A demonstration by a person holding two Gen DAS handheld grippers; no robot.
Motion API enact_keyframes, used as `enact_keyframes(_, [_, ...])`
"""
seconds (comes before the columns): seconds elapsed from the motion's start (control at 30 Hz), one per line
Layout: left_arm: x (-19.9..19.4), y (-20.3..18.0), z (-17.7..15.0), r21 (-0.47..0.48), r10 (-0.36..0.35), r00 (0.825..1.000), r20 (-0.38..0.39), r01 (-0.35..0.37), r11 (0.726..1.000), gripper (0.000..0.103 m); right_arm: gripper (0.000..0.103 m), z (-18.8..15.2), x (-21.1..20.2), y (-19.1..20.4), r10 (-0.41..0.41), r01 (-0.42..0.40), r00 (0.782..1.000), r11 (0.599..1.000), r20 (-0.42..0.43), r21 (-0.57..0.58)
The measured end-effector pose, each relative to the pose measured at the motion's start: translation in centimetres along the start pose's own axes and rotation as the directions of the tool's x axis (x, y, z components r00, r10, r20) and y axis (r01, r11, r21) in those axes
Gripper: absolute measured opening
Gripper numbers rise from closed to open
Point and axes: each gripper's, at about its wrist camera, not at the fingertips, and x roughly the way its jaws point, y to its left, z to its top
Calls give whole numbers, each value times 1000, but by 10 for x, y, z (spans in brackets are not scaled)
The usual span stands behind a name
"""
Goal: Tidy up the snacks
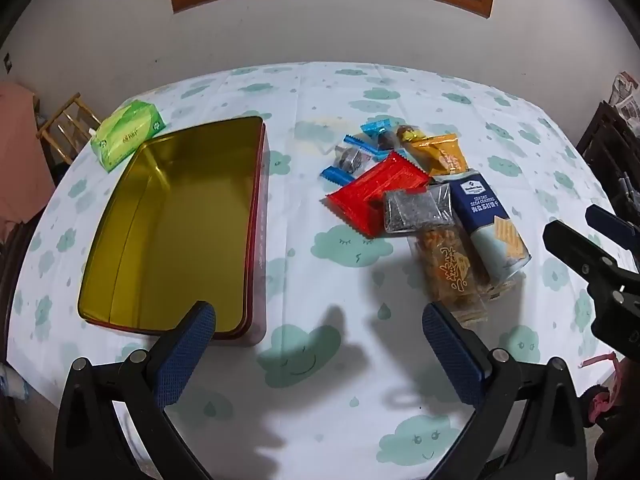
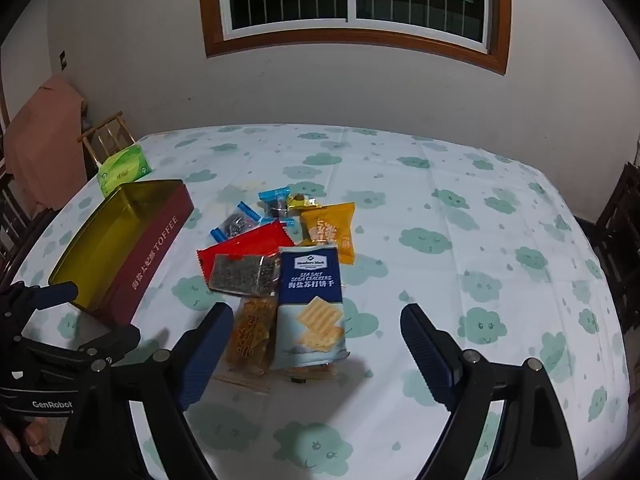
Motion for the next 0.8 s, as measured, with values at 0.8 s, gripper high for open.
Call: enact_keyframes(0.8, [11, 10, -5, -21, 34, 998, -57, -35, 999, 103, 88, -4, 7, 5, -4, 4, 999, 1000, -43, 4])
